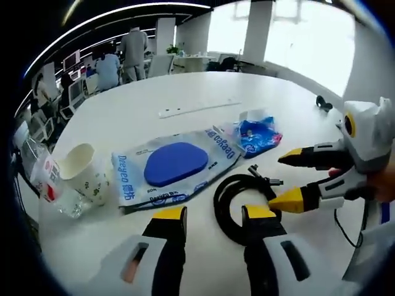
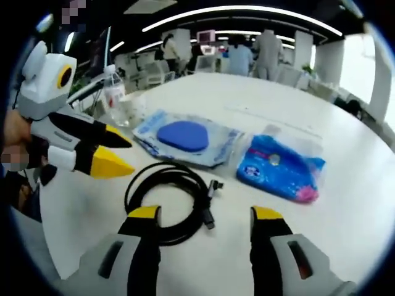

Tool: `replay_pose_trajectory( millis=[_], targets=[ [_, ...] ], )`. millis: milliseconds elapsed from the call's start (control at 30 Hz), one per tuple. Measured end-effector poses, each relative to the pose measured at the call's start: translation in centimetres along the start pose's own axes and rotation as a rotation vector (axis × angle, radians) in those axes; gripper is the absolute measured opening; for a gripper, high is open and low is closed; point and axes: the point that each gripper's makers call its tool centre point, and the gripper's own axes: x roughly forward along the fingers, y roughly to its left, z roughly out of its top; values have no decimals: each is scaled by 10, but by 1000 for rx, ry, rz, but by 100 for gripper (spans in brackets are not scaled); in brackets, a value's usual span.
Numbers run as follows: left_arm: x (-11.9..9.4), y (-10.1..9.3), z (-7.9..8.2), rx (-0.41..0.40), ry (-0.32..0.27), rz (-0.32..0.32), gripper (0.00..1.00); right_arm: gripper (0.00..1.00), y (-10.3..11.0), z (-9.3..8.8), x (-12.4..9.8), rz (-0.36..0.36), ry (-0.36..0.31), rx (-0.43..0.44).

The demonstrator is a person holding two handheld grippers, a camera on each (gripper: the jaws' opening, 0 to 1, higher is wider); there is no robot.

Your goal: Arrange the tabletop items into an orderly group along one side of the table until the central work area is clear of visible clutter.

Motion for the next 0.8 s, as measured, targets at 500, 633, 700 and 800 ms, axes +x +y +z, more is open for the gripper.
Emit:
replay_pose_trajectory(
  millis=[500, 633, 700, 800],
  targets=[
    [-18, -16, 2, 17, -31, -21, 45, 67, 3, -11, -22, 7, -40, 27],
    [-27, -21, 0, -13, -46, -36, 45, 69, 2, -14, -29, -2, -51, 34],
    [-30, -21, -3, -4, -44, -32, 46, 70, 2, -15, -33, -1, -57, 37],
    [-36, -24, -4, -15, -56, -41, 51, 74, 4, -16, -40, -1, -70, 45]
  ],
)
